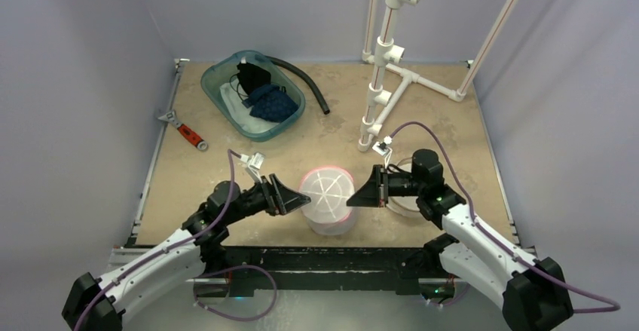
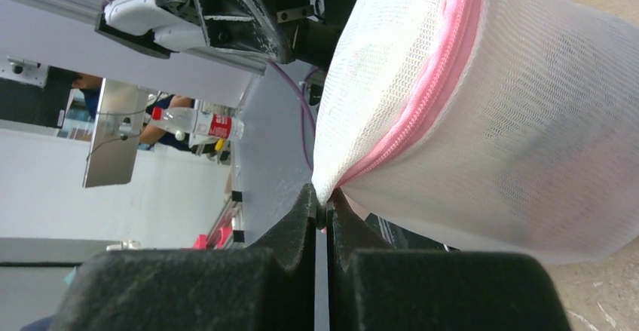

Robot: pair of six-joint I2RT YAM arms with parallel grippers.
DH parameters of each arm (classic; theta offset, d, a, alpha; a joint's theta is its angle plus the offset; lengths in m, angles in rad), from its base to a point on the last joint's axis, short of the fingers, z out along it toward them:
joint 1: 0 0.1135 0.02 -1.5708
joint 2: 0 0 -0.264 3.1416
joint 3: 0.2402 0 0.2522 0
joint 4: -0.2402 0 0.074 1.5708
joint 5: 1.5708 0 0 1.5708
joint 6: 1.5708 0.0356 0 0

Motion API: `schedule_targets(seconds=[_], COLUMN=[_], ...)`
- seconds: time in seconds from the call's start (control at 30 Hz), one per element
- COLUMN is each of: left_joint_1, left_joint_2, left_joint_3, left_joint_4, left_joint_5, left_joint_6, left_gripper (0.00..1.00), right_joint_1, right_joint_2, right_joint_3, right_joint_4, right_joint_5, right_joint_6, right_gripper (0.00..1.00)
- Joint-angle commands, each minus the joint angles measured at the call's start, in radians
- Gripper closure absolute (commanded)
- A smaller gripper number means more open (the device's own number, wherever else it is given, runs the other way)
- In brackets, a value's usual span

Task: Unzip the laundry bag and remove the bra
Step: Unzip the laundry bag at the center of the board.

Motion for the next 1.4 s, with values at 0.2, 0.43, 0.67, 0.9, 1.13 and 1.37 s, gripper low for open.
schedule_targets(seconds=[0.2, 0.43, 0.67, 0.9, 1.13, 1.37], left_joint_1=[0.006, 0.007, 0.006, 0.005, 0.005, 0.005], left_joint_2=[0.128, 0.108, 0.027, -0.155, -0.179, -0.028], left_joint_3=[0.009, -0.058, -0.066, -0.008, 0.129, 0.294], left_joint_4=[0.195, 0.373, 0.354, 0.108, -0.133, -0.125], left_joint_5=[0.121, 0.193, 0.15, -0.199, -0.474, -0.504], left_joint_6=[0.027, -0.058, -0.132, -0.36, -0.52, -0.45], left_gripper=[0.39, 0.79, 1.0, 1.0, 1.0, 1.0], right_joint_1=[-0.007, -0.012, -0.011, -0.008, 0.072, 0.53], right_joint_2=[-0.026, -0.012, 0.0, -0.105, -0.153, -0.021], right_joint_3=[-0.038, -0.057, 0.06, 0.229, 0.306, 0.415], right_joint_4=[0.114, 0.183, -0.038, -0.375, -0.434, -0.397], right_joint_5=[-0.059, -0.051, 0.103, 0.329, 0.486, 0.979], right_joint_6=[0.058, 0.095, -0.079, -0.252, -0.257, -0.185], right_gripper=[1.0, 1.0, 0.72, 0.36, 0.42, 0.46])
